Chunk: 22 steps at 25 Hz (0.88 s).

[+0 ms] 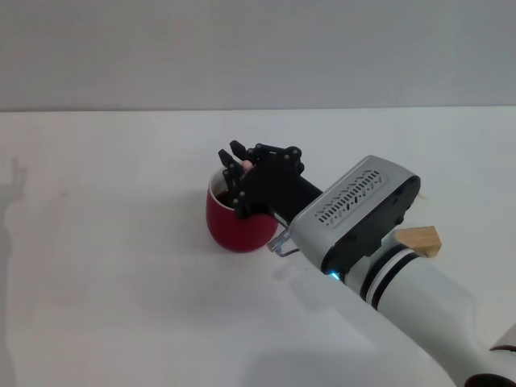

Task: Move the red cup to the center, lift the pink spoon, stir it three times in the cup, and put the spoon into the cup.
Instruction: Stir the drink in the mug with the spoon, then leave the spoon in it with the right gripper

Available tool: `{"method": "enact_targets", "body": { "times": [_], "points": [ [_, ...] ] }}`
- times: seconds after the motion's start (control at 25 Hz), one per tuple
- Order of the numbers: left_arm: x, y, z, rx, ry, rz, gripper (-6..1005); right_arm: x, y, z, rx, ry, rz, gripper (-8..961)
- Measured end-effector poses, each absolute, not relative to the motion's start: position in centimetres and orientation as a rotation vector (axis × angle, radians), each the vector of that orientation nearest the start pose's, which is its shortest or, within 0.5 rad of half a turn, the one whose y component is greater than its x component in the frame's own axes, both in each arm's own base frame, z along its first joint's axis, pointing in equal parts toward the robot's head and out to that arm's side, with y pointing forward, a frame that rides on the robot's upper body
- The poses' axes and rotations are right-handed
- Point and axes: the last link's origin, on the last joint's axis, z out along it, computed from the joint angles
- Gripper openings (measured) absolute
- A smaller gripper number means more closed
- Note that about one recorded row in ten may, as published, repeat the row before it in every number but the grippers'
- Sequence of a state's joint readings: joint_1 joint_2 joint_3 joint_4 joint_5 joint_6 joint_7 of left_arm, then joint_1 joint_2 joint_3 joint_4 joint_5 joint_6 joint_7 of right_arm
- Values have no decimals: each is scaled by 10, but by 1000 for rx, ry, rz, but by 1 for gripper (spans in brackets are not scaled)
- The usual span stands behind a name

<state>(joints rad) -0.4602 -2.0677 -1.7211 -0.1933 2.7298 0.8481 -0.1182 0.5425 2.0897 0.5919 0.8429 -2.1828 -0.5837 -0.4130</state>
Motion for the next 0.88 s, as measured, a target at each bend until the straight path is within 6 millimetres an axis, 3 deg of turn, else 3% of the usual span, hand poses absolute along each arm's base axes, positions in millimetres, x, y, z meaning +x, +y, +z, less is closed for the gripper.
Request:
{"method": "enact_targets", "body": {
  "times": [0.4,0.88],
  "points": [
    [-386,356,44,-1233,-801,-519,829,127,326,-149,-2230,242,695,125],
    [-386,356,43,-1234,-802,-518,829,122,347,-142,-2200,195,673,125]
  ]
}}
